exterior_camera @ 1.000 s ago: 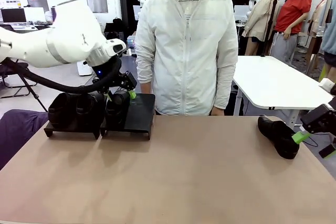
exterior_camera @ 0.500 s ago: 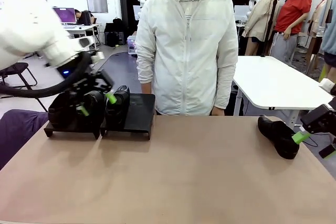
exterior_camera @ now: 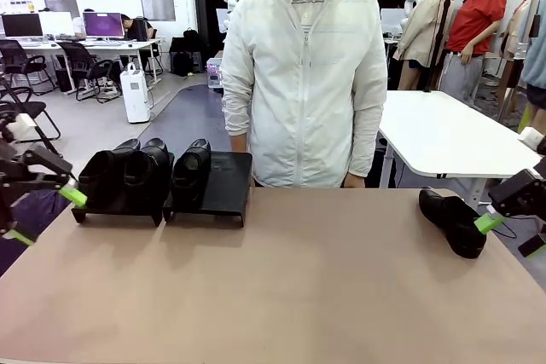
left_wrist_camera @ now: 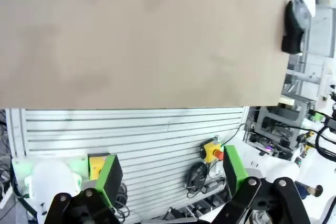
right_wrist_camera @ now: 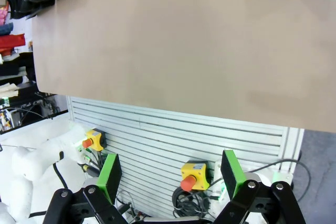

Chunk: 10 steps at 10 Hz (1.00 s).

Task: Organize the shoes by placing them on the stand.
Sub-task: Place the Shoe from the middle of the table onto the Shoes Stand, then pick up one Shoe and place it in the middle of the table.

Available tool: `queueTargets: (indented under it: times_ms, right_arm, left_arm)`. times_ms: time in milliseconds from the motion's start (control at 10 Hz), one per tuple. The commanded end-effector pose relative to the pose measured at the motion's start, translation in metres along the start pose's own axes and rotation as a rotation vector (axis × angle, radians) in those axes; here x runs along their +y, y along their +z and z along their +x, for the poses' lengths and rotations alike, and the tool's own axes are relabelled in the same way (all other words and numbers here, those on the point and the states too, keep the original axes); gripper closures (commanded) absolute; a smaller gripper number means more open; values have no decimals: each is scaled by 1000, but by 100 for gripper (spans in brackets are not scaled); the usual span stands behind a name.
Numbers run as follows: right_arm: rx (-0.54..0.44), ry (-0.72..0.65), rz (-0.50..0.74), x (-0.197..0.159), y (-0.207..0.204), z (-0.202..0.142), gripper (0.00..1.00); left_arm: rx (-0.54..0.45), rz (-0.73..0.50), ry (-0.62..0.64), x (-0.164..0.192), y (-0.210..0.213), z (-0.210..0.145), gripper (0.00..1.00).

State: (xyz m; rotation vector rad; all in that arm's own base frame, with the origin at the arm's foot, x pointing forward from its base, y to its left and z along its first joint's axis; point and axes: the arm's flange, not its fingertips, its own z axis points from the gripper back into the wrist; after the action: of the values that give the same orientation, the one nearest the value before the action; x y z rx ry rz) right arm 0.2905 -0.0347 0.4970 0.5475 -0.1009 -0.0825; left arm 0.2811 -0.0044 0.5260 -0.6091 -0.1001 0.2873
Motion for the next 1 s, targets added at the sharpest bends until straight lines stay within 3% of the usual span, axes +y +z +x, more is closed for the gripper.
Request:
queueTargets:
  times_ms: [0, 900]
  right_arm:
    - [0, 5, 22, 1, 2, 0, 0]
    - [0, 5, 22, 1, 2, 0, 0]
  left_arm:
    - [-14, 1, -24, -11, -6, -3, 0]
    - [-14, 1, -24, -11, -6, -3, 0]
